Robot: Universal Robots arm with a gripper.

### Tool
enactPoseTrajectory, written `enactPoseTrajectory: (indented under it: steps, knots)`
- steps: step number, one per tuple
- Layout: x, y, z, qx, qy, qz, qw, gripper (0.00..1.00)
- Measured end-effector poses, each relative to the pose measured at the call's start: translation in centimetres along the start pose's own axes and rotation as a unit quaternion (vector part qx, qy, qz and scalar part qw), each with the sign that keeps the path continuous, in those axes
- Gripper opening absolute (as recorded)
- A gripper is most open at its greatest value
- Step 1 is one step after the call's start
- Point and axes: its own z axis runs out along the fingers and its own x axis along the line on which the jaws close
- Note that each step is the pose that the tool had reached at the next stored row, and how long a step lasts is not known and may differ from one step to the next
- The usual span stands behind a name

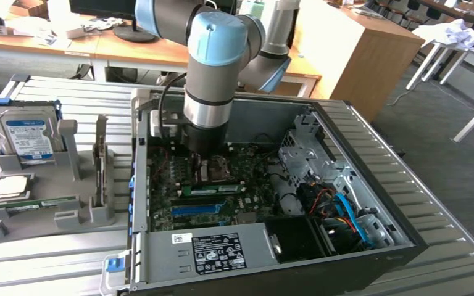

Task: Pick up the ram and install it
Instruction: 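Press down the ram until it locks into place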

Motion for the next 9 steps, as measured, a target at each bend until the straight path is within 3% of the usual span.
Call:
enactPoseTrajectory:
  steps: [6, 9]
  knots:
    - [0.0, -0.08, -0.11, 0.001, -0.0009, 0.0, 1.0, 0.1]
    - [0.0, -0.09, -1.11, 0.0015, -0.0003, 0.0, 1.0, 0.1]
